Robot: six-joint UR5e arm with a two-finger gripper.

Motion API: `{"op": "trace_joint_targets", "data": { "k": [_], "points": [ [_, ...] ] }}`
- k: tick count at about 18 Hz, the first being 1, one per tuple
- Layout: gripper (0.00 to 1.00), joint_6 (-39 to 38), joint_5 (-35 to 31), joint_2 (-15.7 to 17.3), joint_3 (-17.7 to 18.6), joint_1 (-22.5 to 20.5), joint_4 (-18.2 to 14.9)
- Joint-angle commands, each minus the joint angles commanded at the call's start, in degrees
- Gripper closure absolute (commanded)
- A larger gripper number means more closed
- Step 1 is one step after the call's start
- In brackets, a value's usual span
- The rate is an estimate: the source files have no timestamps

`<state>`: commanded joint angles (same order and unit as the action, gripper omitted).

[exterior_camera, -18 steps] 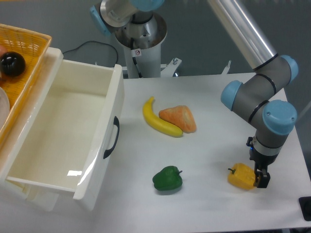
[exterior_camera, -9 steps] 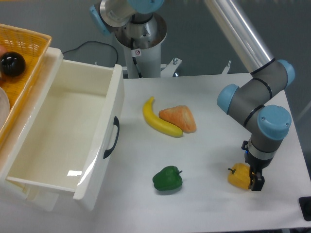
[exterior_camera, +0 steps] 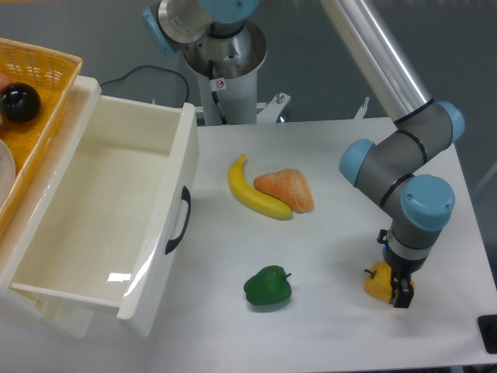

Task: Pick up the yellow pepper
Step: 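Lower the gripper around the yellow pepper and close on it, then lift the held yellow pepper up off the table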

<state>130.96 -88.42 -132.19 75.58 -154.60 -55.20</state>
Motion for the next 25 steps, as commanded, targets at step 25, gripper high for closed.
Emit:
{"op": "trace_joint_targets", "data": {
  "k": [25],
  "points": [
    [0.44,-41.2,-0.4,11.6,5.3,3.5,-4.9]
  ]
}}
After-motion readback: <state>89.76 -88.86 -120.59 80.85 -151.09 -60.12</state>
